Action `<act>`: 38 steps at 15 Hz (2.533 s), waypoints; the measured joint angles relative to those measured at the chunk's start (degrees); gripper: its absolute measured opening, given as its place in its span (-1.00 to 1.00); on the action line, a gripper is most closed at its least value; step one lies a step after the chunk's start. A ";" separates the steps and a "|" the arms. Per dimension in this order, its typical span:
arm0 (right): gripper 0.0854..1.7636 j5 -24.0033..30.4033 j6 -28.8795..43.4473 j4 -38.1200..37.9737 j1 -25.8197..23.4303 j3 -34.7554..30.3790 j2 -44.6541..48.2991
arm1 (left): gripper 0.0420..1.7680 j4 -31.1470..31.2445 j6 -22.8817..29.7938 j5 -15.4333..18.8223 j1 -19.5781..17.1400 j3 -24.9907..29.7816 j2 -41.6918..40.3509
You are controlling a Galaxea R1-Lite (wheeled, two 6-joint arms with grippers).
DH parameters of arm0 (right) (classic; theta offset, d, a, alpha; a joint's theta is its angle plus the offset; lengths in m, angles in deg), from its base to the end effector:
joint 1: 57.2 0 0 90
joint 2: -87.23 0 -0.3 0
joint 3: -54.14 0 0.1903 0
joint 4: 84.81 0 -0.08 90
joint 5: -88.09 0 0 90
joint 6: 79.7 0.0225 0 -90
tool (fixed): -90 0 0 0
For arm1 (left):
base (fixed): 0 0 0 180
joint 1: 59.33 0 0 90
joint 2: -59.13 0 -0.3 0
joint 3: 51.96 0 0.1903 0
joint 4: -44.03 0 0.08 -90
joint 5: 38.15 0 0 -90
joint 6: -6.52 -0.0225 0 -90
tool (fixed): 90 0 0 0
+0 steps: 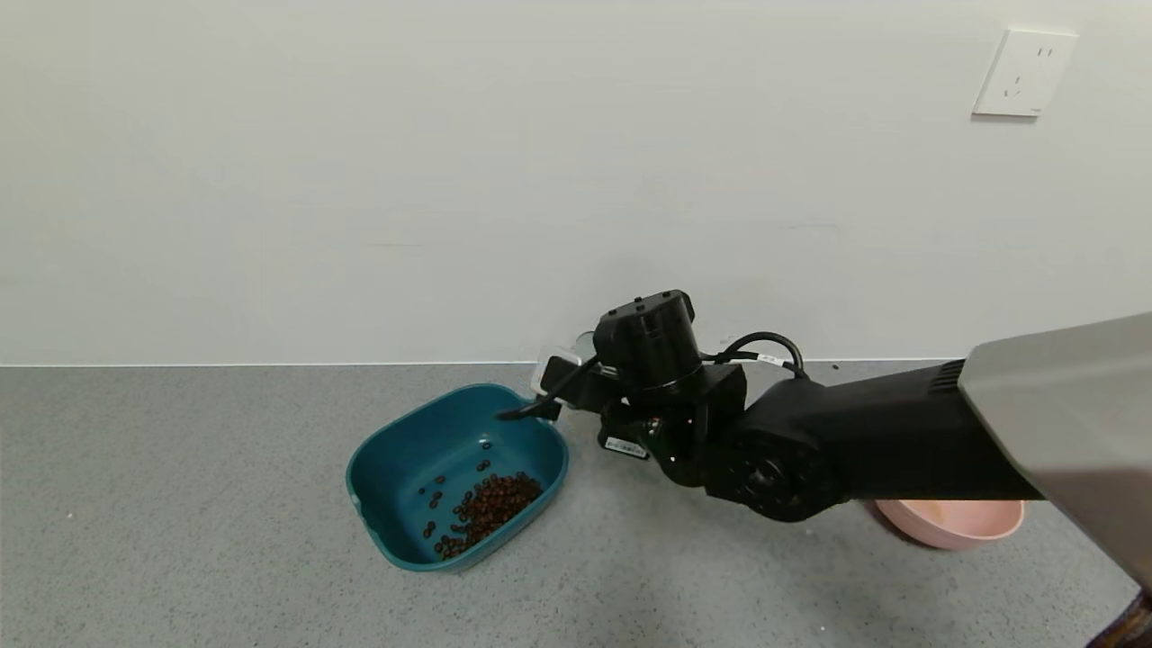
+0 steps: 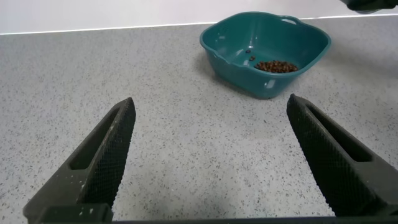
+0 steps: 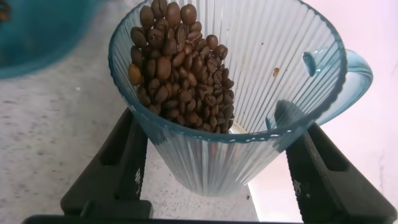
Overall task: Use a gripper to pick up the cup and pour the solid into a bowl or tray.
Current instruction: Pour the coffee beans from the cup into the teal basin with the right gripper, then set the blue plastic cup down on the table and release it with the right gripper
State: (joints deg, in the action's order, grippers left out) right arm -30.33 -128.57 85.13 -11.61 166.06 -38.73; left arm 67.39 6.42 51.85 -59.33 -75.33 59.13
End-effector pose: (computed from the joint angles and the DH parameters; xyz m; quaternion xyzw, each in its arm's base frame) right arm 0.3239 0.3153 0.1559 -0.5144 0.0914 0.2019 0.8284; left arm -0.0228 0.0000 0.0755 0.0009 -0.0001 0.0000 1.0000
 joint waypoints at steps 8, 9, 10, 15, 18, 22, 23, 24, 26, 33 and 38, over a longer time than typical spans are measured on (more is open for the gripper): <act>0.49 2.45 24.45 -4.44 -1.22 -1.97 1.85 | 0.98 0.02 0.00 0.00 0.00 0.00 0.00; 0.49 2.45 28.32 -3.93 -1.19 -2.97 2.26 | 0.98 0.02 0.00 0.00 0.00 0.00 0.00; 0.49 2.38 31.51 -3.25 -1.16 -4.07 2.51 | 0.98 0.00 0.00 0.02 0.00 0.00 0.00; 0.49 4.08 37.47 13.78 -1.94 -13.64 3.36 | 0.98 0.00 0.00 0.00 0.00 0.00 0.00; 0.49 4.24 39.53 20.53 -2.32 -18.74 3.34 | 0.98 0.00 0.00 0.00 0.00 0.00 0.00; 0.49 4.36 41.68 23.34 -3.78 -22.85 3.04 | 0.98 0.00 0.00 0.00 0.00 0.00 0.00; 0.49 4.35 42.90 24.00 -3.97 -23.09 2.89 | 0.98 0.00 0.00 0.00 0.00 0.00 0.00; 0.49 4.36 44.56 24.75 -3.93 -23.26 2.78 | 0.98 0.02 0.00 0.00 0.00 0.00 0.00; 0.49 4.33 46.98 25.25 -3.75 -23.42 2.73 | 0.98 0.00 0.00 0.00 0.00 0.00 0.00; 0.49 3.36 55.13 28.79 -4.19 -24.16 1.96 | 0.98 0.00 0.00 0.00 0.00 0.00 0.00; 0.49 2.10 55.26 34.12 -5.02 -24.58 -0.90 | 0.98 0.00 0.00 0.00 0.00 0.00 0.00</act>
State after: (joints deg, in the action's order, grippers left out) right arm -28.23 -73.31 119.25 -16.63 141.48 -39.64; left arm 67.39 6.42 51.85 -59.33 -75.33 59.13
